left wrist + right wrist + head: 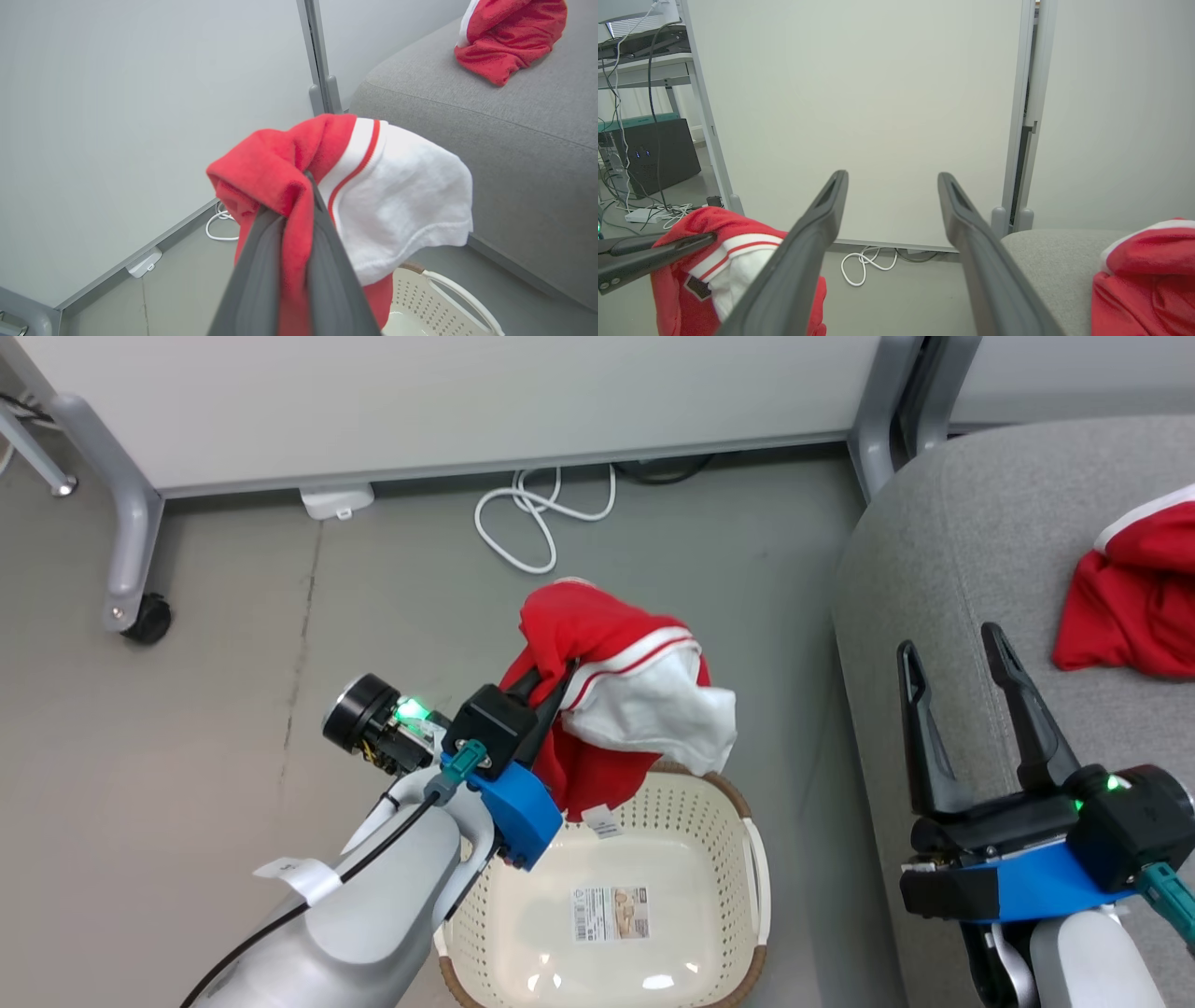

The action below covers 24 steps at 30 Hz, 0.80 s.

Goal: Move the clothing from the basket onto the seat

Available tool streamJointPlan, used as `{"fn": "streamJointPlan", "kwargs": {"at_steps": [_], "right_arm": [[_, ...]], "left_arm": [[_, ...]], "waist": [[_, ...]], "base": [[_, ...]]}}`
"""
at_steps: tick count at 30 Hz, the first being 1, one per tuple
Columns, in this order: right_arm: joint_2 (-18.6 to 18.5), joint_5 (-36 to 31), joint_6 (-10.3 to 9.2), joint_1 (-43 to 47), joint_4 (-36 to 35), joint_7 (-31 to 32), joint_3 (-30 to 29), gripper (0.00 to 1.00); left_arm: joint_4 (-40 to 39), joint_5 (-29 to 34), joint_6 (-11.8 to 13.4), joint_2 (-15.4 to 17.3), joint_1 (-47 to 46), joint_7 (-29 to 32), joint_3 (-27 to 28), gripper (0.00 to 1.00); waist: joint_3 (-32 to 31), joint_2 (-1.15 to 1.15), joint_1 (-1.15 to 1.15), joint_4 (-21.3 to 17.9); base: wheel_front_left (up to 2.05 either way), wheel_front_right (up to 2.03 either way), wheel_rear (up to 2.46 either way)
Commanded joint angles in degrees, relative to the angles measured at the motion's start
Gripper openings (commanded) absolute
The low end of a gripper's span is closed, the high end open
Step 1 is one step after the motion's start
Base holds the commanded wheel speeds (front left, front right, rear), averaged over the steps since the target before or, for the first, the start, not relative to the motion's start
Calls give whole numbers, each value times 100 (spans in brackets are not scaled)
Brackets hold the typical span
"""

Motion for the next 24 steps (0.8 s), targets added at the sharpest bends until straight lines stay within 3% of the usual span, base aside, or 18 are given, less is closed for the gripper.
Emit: {"fn": "streamJointPlan", "kwargs": {"at_steps": [1,13,24], "right_arm": [[-5,14,1,118,31,-2,10,100],[-5,157,1,435,155,-2,107,100],[-5,268,1,651,206,-1,200,100]], "left_arm": [[-196,60,47,37,61,-29,140,0],[-1712,260,65,94,204,-29,1166,0],[-2126,382,35,18,100,-29,1440,0]], "waist": [[-127,-1,1,-37],[-801,-1,1,-20],[-1149,-1,1,-35]], "base": [[0,0,0],[0,0,0],[0,0,0]]}}
